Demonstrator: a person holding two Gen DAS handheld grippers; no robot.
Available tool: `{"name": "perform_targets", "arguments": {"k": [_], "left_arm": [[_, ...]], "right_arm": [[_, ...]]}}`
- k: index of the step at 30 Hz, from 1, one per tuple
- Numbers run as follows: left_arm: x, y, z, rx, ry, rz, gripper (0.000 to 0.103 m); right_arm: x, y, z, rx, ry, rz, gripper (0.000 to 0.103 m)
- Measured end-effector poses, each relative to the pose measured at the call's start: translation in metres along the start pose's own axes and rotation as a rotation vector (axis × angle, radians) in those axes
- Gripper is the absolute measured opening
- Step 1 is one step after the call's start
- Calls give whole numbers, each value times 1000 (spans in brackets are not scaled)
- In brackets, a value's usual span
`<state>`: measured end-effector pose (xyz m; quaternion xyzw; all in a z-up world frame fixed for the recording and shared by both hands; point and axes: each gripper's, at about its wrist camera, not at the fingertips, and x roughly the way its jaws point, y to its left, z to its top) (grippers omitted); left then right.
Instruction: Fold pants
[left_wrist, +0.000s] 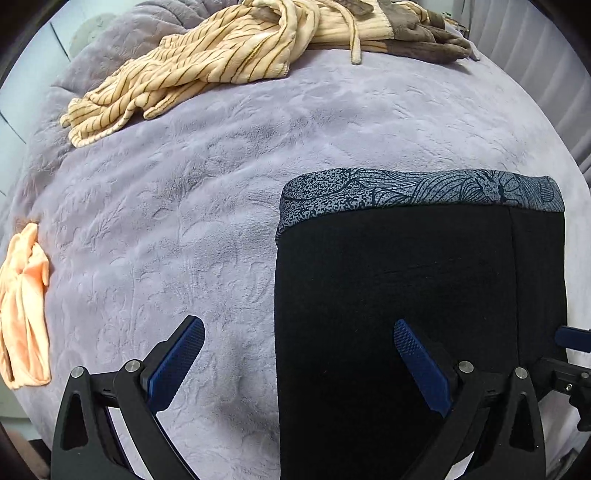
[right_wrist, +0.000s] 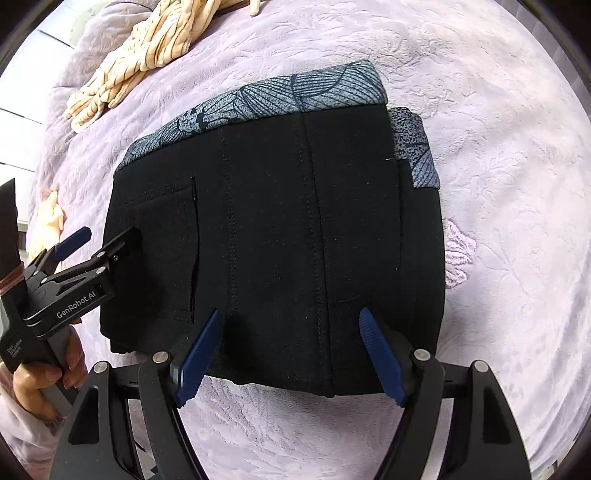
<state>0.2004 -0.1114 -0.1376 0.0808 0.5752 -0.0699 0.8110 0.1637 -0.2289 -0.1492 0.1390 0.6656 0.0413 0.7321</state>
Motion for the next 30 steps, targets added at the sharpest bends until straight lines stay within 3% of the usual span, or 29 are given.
{"name": "perform_targets", "arguments": {"k": [6, 9, 11, 12, 15, 18, 23, 30], "left_arm": [[-24, 20, -21, -70, 5, -49, 103], [-31, 39, -17, -74, -12, -39, 103], [-32, 47, -7, -75, -22, -29, 103], [-31, 50, -3, -78, -24, -28, 103], [-24, 50, 14, -97, -24, -32, 103], [4, 35, 19, -68, 38, 6, 103], [5, 23, 11, -27, -7, 84, 103], [4, 32, 15, -62, 23, 33, 103]], "right_arm": [[-9, -7, -2, 29, -9, 28, 79], [-25, -19, -6, 75, -36, 84, 79], [-37, -33, -8, 113, -67, 117, 64], [-40, -40, -7, 128, -74, 131, 48], [-47, -64, 1, 184, -91, 171, 42], [-52, -75, 11, 218, -122, 198, 42], [-36, -79, 22, 229, -86, 192, 42], [-33, -113, 6, 336, -70, 196, 44]]}}
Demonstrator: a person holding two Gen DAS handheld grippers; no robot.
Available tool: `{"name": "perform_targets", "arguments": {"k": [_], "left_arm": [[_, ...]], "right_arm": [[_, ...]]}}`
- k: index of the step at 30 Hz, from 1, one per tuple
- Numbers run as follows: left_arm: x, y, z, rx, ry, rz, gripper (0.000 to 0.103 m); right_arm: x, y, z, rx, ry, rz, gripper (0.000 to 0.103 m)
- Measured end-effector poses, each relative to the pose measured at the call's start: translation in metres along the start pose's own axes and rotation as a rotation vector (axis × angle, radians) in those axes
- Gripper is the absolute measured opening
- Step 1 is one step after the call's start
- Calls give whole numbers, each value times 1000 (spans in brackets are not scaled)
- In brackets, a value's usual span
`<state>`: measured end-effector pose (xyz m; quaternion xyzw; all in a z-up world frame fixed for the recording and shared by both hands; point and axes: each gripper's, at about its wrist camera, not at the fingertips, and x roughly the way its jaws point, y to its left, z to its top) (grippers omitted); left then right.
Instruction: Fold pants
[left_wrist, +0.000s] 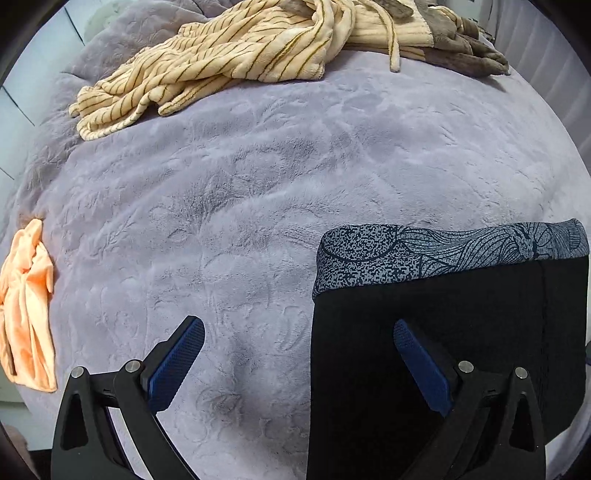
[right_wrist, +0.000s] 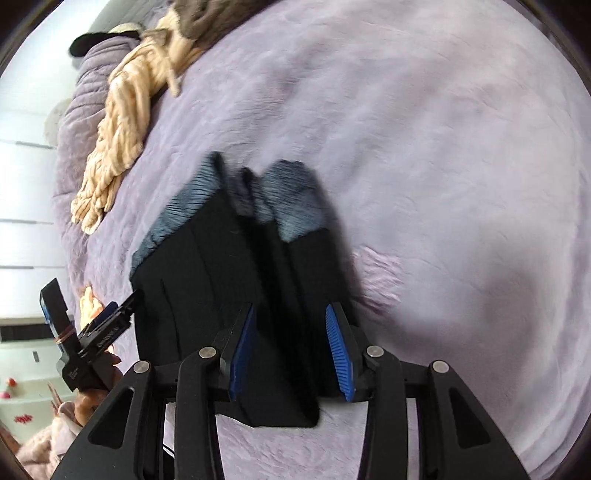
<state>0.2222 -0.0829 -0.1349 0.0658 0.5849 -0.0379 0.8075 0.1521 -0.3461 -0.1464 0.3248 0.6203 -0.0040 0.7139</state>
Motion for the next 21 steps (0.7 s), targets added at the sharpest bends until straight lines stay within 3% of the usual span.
{"name": "perform_targets", "arguments": {"k": [8, 16, 21], "left_arm": [[-4, 8, -1, 30, 84, -75, 103], [-11, -3, -7, 92, 87, -54, 103], [-11, -3, -9, 91, 91, -60, 103]], "right_arm": [[0, -50, -22, 123, 41, 20, 61], [-6, -45, -15, 61, 20, 38, 79], [-2, -28, -3, -21, 29, 44, 81]]}}
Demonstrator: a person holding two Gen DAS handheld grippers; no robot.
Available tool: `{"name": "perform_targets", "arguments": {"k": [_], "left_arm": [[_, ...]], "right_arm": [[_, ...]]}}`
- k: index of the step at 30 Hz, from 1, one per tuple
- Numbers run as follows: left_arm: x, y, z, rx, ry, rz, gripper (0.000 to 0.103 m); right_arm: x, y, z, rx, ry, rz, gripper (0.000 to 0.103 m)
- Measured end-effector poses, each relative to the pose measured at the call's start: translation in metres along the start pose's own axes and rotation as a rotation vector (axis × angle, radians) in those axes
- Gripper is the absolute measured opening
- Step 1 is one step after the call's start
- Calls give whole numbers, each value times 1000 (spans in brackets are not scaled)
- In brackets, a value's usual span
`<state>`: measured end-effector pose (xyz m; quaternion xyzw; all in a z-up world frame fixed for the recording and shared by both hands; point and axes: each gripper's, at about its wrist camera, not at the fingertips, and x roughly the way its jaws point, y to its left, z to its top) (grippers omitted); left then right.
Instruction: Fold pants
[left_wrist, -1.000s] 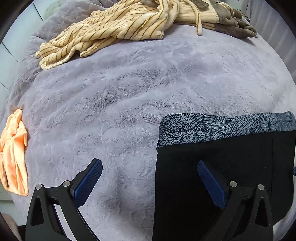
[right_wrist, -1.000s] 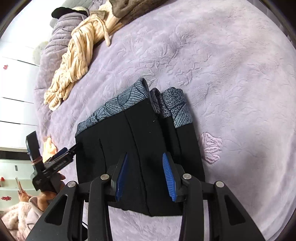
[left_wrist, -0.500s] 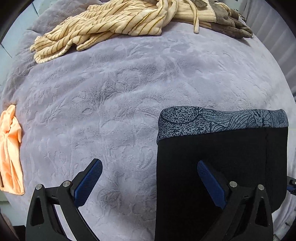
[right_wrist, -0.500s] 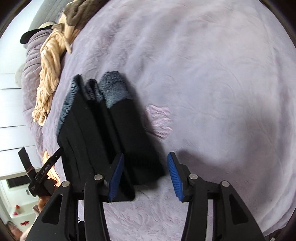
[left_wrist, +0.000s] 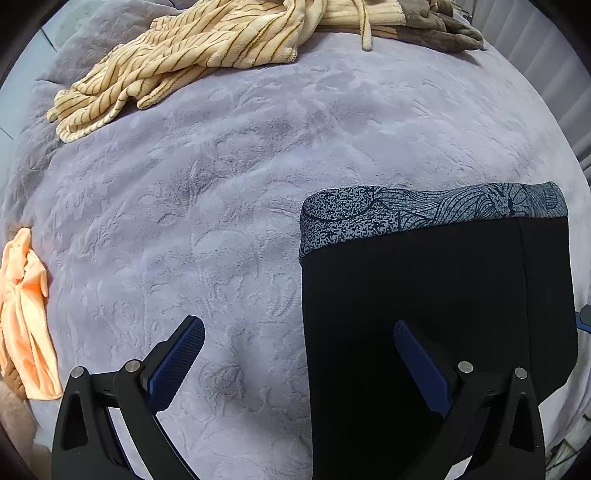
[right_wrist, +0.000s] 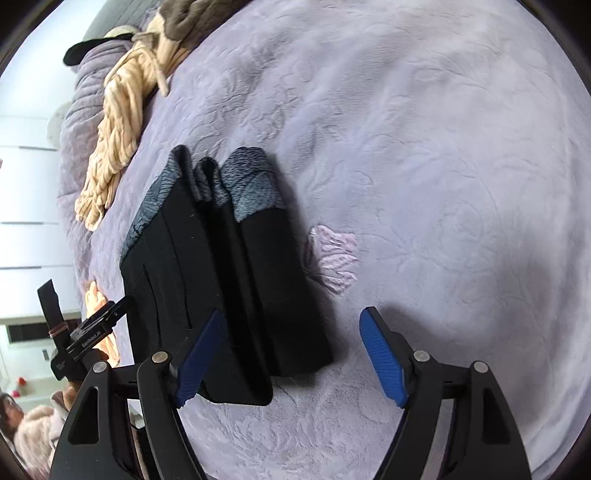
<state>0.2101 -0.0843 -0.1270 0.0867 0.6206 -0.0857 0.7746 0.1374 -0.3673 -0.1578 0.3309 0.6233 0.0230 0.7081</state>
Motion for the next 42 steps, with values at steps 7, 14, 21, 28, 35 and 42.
{"name": "perform_targets", "arguments": {"k": [7, 14, 21, 28, 35, 42], "left_arm": [[4, 0, 1, -8, 16, -20, 103], [0, 2, -5, -6, 33, -267, 103], [16, 16, -8, -25, 78, -433, 103], [50, -13, -10, -7, 105, -516, 103], [38, -6, -13, -79, 63, -536, 89], [-9, 15, -20, -124, 10, -596, 67]], "right_arm": [[18, 18, 11, -72, 52, 6, 81], [26, 21, 20, -111, 82, 18, 81], [32, 11, 30, -138, 130, 101, 82], [68, 12, 48, -144, 213, 277, 88], [93, 6, 57, 6, 214, 313, 77], [55, 34, 43, -28, 201, 349, 50]]}}
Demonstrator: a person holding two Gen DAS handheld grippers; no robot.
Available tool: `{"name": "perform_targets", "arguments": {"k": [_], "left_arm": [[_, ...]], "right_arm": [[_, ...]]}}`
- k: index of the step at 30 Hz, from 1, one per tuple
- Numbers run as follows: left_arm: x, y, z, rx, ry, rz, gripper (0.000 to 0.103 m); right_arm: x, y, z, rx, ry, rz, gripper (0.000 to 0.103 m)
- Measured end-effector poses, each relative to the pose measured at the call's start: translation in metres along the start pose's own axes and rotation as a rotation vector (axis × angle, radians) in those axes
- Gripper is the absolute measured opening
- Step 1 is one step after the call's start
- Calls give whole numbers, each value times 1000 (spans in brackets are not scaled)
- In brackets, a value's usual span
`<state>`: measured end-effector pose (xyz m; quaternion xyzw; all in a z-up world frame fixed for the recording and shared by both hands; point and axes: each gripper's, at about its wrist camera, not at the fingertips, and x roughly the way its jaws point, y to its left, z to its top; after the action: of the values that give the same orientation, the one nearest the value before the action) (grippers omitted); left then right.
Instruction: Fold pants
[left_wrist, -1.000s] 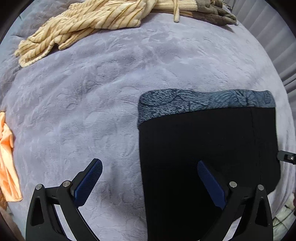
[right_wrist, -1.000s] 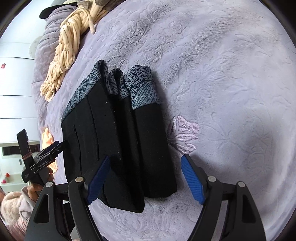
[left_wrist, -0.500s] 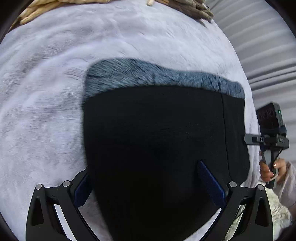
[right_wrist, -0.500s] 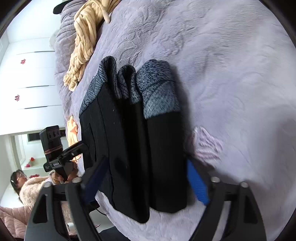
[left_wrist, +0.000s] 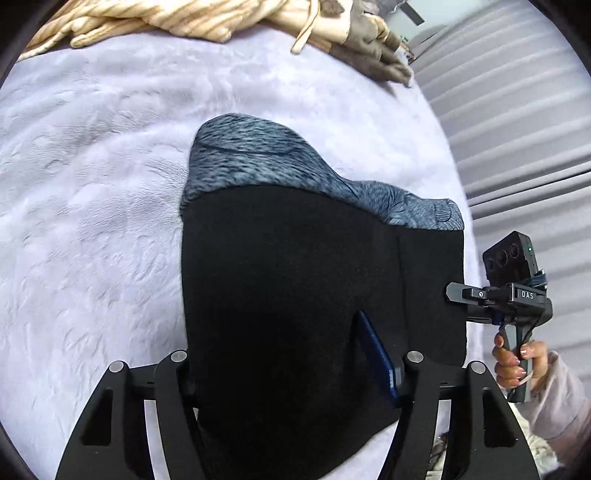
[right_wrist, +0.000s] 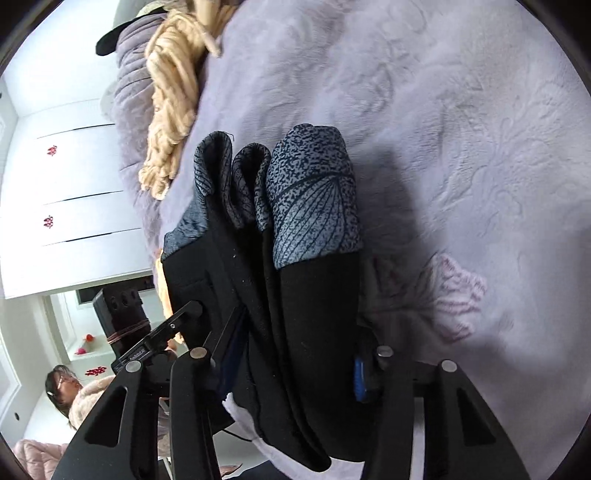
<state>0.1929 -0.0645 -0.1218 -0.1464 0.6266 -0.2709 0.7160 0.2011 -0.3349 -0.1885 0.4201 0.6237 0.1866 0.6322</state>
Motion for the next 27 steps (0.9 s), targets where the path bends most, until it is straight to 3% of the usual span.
{"name": "perform_targets", "arguments": {"k": [4, 9, 11, 14, 16, 20, 21, 22, 23, 25, 27], "left_arm": [[-42, -2, -17, 52, -15, 42, 67], [-84, 20, -47, 19, -19, 76, 67], [-86, 38, -60, -7, -4, 166, 75], [-80, 68, -77, -60, 20, 397, 77], [-91, 78, -82, -99, 2, 423, 77], [-110, 72, -74, -71, -81, 457, 77], [-109, 72, -70, -71, -88, 459, 77], [-105, 74, -65, -80, -84, 467, 77], [-97, 76, -60, -91, -71, 488, 77], [-70, 72, -54, -86, -49, 532, 77], [-57, 74, -71, -79, -32, 577, 77]], "right_arm": [[-6, 32, -22, -27, -5, 49, 50], [7, 56, -63, -10, 8, 102, 50], [21, 63, -82, -10, 13, 103, 50], [52, 59, -102, 16, 24, -41, 53], [66, 52, -110, 50, 38, -187, 53], [43, 75, -120, -10, -56, -269, 53], [36, 84, -120, -42, -78, -289, 47], [30, 97, -120, -81, -98, -297, 37], [29, 105, -120, -107, -106, -302, 34], [33, 122, -113, -163, -109, -322, 34], [54, 135, -110, -199, -81, -350, 34]]}}
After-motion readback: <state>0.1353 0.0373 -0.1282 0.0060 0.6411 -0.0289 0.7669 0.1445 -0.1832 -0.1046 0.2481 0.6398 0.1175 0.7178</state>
